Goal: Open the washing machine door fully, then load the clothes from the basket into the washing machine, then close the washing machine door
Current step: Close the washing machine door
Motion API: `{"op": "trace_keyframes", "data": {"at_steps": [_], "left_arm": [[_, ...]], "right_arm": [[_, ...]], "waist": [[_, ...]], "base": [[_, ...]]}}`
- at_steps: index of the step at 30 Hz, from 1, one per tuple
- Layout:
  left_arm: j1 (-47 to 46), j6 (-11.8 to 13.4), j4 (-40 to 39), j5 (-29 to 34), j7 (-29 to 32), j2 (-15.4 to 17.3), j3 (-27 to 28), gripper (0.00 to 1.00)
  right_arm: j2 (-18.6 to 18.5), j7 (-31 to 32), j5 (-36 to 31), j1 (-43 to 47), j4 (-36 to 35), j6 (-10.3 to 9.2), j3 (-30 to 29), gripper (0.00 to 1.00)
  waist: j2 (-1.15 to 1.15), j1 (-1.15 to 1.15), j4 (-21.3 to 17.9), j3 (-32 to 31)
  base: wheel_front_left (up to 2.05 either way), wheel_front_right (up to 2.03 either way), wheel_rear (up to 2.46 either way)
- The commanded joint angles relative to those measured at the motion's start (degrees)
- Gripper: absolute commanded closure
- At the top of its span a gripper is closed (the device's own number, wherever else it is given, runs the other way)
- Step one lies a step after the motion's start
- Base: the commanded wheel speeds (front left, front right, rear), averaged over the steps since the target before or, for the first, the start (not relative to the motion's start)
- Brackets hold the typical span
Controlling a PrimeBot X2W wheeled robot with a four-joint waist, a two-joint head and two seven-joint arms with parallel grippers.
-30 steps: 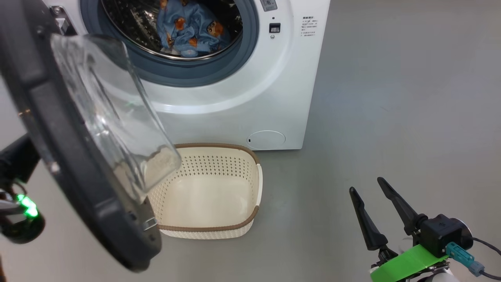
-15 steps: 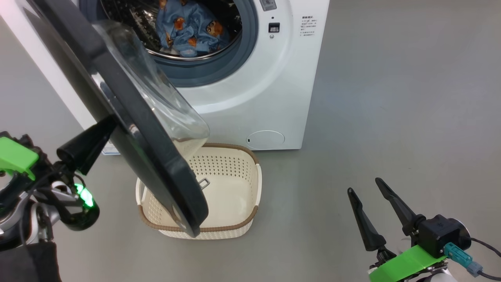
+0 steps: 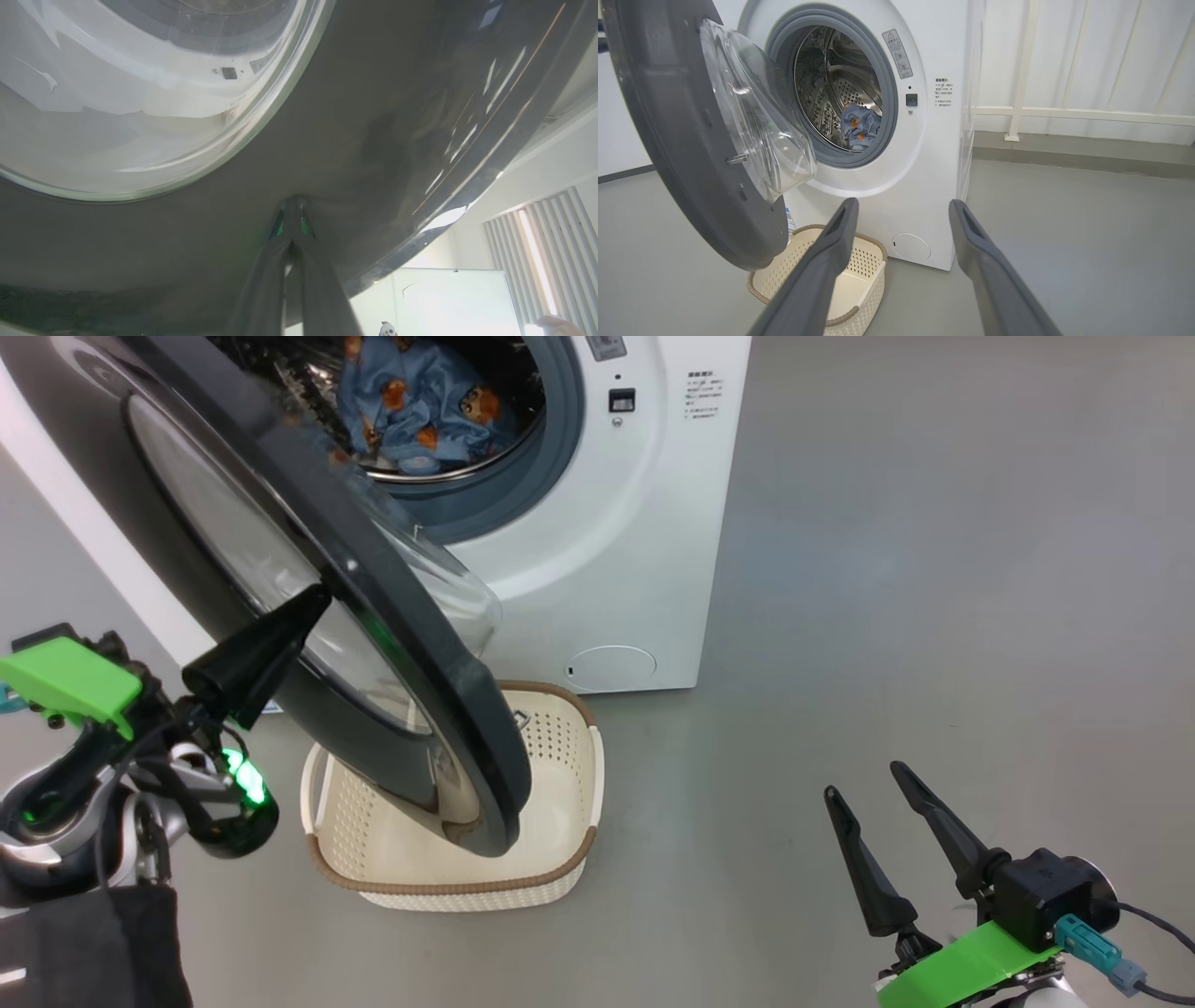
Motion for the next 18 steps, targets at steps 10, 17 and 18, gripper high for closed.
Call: {"op": "trace_keyframes", "data": {"at_steps": [10,17,18], "left_arm": [[-4.61,-3.38,2.65,-0.32,-2.06,0.79,0.26,1.0],[-6.23,-5.15,5.5,-0.35,-3.61,0.66,0.04,1.0],[-6.52,-5.47,5.95,-0.51,-3.81,0.64,-0.08,1.0]], "right_arm": [[-0.23,-0.27,-0.13,-1.97,-1.13,0.09,1.79,0.0],[-0.11,-0.27,-0.19,-2.18,-1.16,0.09,1.86,0.0],[-0.15,-0.27,-0.17,-2.2,-1.15,0.09,1.89,0.0]], "waist": [[0.0,0.0,-1.35,0.57],[0.0,0.0,-1.78,0.8],[0.0,0.0,-1.85,0.79]], "base": [[0.0,0.0,0.0],[0.0,0.0,0.0],[0.0,0.0,0.0]]}}
